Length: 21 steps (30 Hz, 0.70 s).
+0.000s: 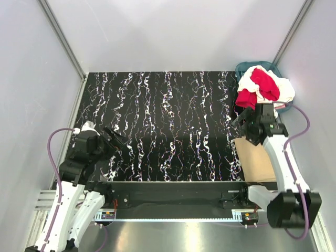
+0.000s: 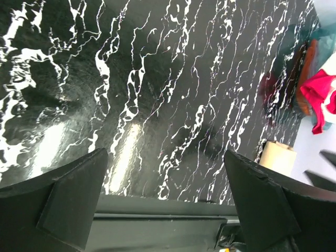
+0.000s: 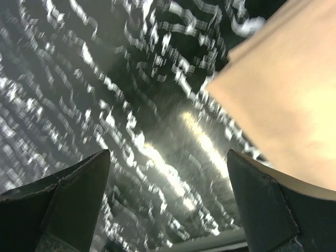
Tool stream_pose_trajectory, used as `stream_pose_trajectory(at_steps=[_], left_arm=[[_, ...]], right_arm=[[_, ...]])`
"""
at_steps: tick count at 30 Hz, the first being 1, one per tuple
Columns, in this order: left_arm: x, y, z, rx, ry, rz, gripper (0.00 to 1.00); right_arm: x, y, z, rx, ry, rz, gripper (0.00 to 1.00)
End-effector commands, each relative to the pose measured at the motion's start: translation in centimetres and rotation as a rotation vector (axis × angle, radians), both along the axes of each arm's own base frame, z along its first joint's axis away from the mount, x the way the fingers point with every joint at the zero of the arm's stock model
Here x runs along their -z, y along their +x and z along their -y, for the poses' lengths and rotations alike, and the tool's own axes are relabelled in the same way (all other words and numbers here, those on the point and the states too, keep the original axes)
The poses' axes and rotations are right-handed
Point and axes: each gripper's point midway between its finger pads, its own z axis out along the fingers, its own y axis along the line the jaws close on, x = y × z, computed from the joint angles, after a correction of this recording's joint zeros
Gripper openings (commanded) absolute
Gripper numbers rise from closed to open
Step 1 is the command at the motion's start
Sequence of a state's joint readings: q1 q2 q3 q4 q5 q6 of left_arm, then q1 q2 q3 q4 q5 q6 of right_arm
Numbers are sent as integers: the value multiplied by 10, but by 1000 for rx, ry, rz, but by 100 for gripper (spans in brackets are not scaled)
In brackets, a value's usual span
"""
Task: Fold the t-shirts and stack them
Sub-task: Grab the tshirt from the pile
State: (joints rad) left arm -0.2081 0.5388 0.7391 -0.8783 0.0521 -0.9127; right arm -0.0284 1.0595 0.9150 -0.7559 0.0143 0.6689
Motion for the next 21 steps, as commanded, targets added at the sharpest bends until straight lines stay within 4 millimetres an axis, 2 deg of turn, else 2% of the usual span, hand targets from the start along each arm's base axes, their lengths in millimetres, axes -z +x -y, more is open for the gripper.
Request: stream_pose_trajectory(at_steps=[1,3,6,9,10,11,13,14,15,18,21], left_arm=[[-23,-3,-5,52,68,57,99],[-32,-7,5,123,48,82,99],[-35,-8,14,199,42,106,99],[-37,-11,25,274,18,107,99],[-37,-13,30,310,10,102,99],[-40,-12,32,328,7,109,99],[-41,-12,39,379,-3,105,99],[-44,-10,41,393,-7,119,99],[-45,-10,44,410,-13,128,99],[-53,-10,53,472,-31,172,99],[-57,-8,54,491,-23,189,99]], right_arm=[[-21,24,34,49,-179,18,100],[-26,41,40,40,-221,4,100],[-30,68,45,-41,-287,-13,100],[-40,100,61,-48,-373,-18,99],[-44,108,70,-30,-415,-21,98],[-55,126,78,-25,-456,-11,97],[-68,142,99,30,-542,-9,96],[-78,159,109,35,-585,0,96],[-82,168,115,43,-610,-1,100],[-86,202,134,48,-659,-2,100],[-74,237,148,54,-628,8,96]])
